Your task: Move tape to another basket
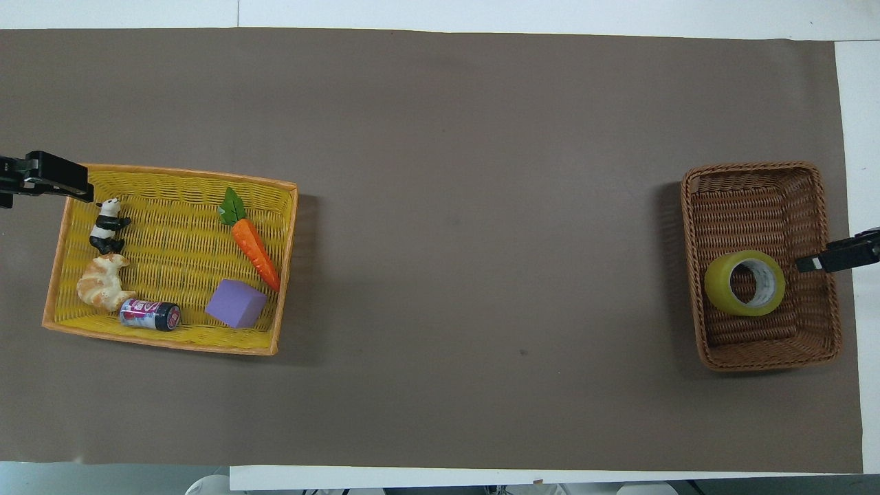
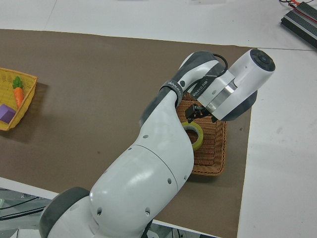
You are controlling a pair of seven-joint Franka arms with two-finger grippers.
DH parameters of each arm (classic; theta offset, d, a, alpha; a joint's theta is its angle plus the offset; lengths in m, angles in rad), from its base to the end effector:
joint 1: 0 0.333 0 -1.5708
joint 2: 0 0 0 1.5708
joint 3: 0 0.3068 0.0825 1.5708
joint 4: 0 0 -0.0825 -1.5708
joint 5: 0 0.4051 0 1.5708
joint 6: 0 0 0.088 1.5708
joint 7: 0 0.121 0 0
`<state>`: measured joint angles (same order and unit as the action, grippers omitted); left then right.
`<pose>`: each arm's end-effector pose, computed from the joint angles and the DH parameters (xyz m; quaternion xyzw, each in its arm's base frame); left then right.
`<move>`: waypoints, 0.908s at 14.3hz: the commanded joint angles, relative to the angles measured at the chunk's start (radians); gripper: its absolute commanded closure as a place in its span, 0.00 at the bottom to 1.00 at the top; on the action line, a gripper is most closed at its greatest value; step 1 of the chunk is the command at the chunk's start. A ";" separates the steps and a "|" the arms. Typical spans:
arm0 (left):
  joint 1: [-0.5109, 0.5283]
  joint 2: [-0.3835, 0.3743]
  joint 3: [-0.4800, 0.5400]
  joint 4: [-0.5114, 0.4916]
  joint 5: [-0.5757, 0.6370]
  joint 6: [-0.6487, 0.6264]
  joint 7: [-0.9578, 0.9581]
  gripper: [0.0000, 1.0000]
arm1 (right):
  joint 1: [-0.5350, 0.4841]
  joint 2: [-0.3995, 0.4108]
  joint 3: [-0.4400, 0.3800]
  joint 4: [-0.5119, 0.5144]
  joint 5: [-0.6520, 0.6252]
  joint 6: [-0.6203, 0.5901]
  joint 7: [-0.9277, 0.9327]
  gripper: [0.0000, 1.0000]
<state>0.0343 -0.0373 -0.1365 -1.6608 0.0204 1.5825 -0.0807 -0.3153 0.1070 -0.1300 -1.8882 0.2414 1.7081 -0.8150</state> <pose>0.5601 -0.0562 0.5790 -0.9996 0.0110 0.0194 0.0146 0.5254 -0.2207 0.3996 -0.9729 -0.1474 0.0501 0.1713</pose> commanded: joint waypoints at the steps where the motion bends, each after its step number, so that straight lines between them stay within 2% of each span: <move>1: 0.003 -0.006 0.001 -0.002 -0.007 -0.015 0.012 0.01 | 0.070 -0.050 0.004 0.050 -0.066 0.007 0.222 0.00; 3: 0.003 -0.006 0.003 -0.002 -0.007 -0.016 0.012 0.01 | 0.120 -0.090 0.009 0.073 -0.079 0.002 0.458 0.00; 6: 0.004 -0.006 0.001 -0.002 -0.007 -0.016 0.012 0.01 | 0.226 -0.157 0.010 0.096 -0.256 -0.024 0.621 0.00; 8: 0.003 -0.006 0.001 -0.002 -0.007 -0.016 0.012 0.01 | 0.229 -0.170 0.009 0.159 -0.269 -0.152 0.626 0.00; 10: 0.003 -0.006 0.003 -0.002 -0.007 -0.016 0.012 0.01 | 0.234 -0.124 0.009 0.286 -0.272 -0.279 0.628 0.00; 11: 0.004 -0.006 0.001 -0.002 -0.007 -0.015 0.012 0.01 | 0.236 -0.104 0.009 0.329 -0.275 -0.312 0.629 0.00; 13: 0.001 -0.006 0.001 -0.004 -0.007 -0.016 0.013 0.01 | 0.237 -0.104 0.012 0.325 -0.274 -0.308 0.637 0.00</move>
<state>0.0341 -0.0374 -0.1366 -1.6608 0.0204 1.5786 -0.0807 -0.0742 -0.0452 -0.1239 -1.6136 -0.0187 1.4220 -0.1951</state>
